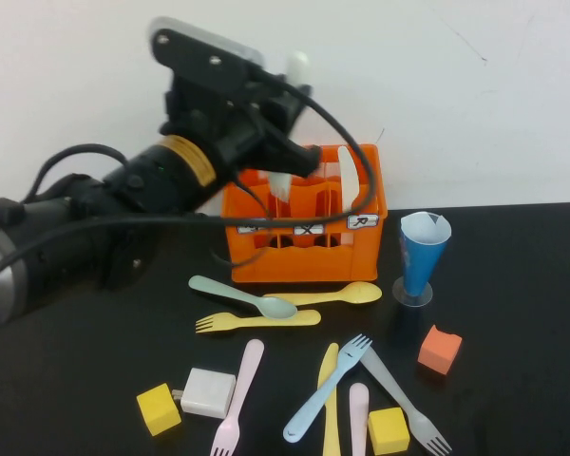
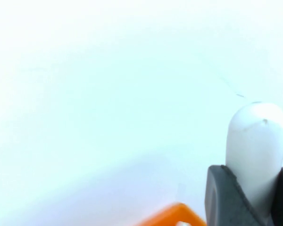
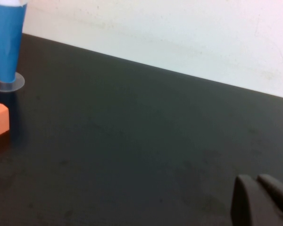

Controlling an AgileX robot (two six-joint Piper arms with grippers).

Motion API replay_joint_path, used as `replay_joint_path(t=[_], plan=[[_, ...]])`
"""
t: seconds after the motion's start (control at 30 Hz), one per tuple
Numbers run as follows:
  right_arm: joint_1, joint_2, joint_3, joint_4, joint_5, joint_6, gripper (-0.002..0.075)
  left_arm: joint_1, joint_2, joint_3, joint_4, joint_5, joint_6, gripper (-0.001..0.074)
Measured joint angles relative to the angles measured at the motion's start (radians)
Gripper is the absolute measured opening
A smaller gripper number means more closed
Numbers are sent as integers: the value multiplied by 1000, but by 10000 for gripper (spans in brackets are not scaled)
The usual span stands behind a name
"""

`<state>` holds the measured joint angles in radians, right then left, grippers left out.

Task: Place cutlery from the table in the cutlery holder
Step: Place the fork on the box

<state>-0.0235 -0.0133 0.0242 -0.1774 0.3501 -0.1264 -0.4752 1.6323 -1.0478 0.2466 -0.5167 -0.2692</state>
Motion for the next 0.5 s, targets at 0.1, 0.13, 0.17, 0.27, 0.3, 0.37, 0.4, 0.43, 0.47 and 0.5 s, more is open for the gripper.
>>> replay_joint_path(t=[0.1,0.13,0.17,0.27,0.3,0.37,0.4,0.43,0.47,0.5], plan=[[0,0,0,0,0,0,-4,49,22,0,0,-54,-5,179],[0,0,0,0,0,0,-4,60,34,0,-2,-76,-5,179],[0,0,0,0,0,0,-4,69,49,0,-2,-102,-5,179],[0,0,0,0,0,0,-4,89,98,0,-2,-170,-5,179],[0,0,0,0,0,0,-4,94,118,0,-5,-200,-5,179],[0,0,0,0,0,0,-4,98,161,0,-10,-272,-5,179],[0,0,0,0,0,0,-4,98,174,0,-14,-304,-5,179],[0,0,0,0,0,0,-4,98,199,0,-14,-350,-5,179],[0,0,0,0,0,0,-4,98,218,-4,-17,-380,-5,179],[0,0,0,0,0,0,-4,98,234,-11,-17,-396,-5,179]])
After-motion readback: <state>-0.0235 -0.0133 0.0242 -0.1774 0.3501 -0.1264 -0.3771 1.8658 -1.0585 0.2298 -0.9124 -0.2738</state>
